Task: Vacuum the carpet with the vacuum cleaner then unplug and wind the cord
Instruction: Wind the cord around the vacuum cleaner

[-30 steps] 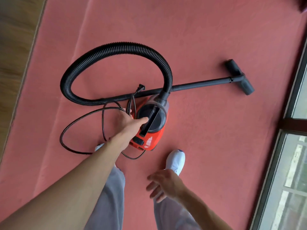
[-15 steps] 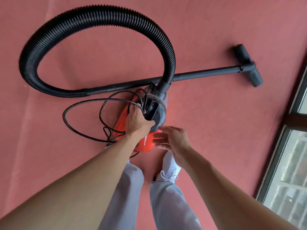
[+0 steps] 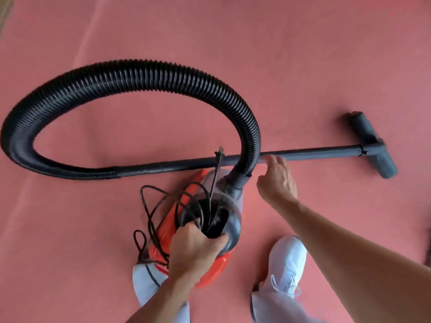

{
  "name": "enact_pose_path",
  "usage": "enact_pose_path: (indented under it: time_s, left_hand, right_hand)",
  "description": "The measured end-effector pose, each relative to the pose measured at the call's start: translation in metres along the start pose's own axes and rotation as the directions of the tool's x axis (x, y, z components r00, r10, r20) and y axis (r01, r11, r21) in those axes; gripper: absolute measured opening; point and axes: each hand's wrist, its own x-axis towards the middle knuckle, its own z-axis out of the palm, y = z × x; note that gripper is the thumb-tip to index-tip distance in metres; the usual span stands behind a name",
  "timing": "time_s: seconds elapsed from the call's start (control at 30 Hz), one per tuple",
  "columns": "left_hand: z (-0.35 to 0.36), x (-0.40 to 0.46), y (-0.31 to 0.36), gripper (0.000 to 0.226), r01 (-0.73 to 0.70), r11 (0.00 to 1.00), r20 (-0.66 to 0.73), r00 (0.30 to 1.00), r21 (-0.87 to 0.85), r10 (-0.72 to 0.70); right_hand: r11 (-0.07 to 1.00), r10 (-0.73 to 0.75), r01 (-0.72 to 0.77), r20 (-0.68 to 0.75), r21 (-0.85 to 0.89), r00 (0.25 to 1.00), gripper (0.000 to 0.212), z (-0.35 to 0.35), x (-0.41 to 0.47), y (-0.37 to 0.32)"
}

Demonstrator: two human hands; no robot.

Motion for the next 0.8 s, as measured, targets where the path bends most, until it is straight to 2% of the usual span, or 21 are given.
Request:
enact_pose_path:
  time_s: [0.07,0.13,0.2,0.27,0.4,0.5,0.6,0.67,0.8]
  left_hand:
    - [0.006,0.0,-0.006,0.011,-0.039,0.999,-0.035,0.999,-0.024,0.039]
    - [0.01,0.001,-0.008,0.008,-0.072,0.997,-0.065,0.995,-0.008,0.072]
    - [0.012,0.002,-0.011,0.007,-0.075,0.997,-0.09,0.993,0.003,0.075]
    - [0.011,0.001,-0.01,0.009,-0.082,0.996,-0.092,0.992,0.02,0.084]
    - [0.009,0.001,-0.01,0.03,-0.114,0.993,-0.081,0.99,0.014,0.115]
    - [0.007,0.001,-0.009,0.03,-0.086,0.996,-0.038,0.996,0.003,0.086]
    - [0.004,0.0,-0.006,0.028,-0.049,0.999,-0.016,0.999,-0.02,0.049]
    - [0.002,-0.002,-0.004,0.026,-0.021,0.999,-0.008,1.0,-0.046,0.02]
    - [-0.01,-0.022,0.004,0.019,-0.016,0.999,0.007,1.0,-0.049,0.016]
  right_hand:
    - [0.961,-0.202,0.208,0.049,-0.181,0.978,0.052,0.01,0.028,0.004]
    - [0.841,-0.399,0.429,0.157,-0.329,0.903,0.052,0.019,0.046,0.004]
    - [0.76,-0.43,0.53,0.319,-0.377,0.844,0.057,0.03,0.058,0.001]
    - [0.726,-0.383,0.523,0.368,-0.447,0.847,0.056,0.044,0.065,-0.002]
    - [0.627,-0.274,0.469,0.387,-0.622,0.88,0.049,0.052,0.07,-0.004]
    - [0.678,-0.189,0.384,0.357,-0.627,0.915,0.046,0.046,0.079,0.003]
    - [0.806,-0.07,0.272,0.372,-0.526,0.925,0.044,0.037,0.075,0.027]
    - [0.857,-0.088,0.256,0.363,-0.447,0.928,0.041,0.028,0.059,0.044]
    - [0.884,-0.175,0.29,0.317,-0.365,0.932,0.032,0.003,0.029,0.06]
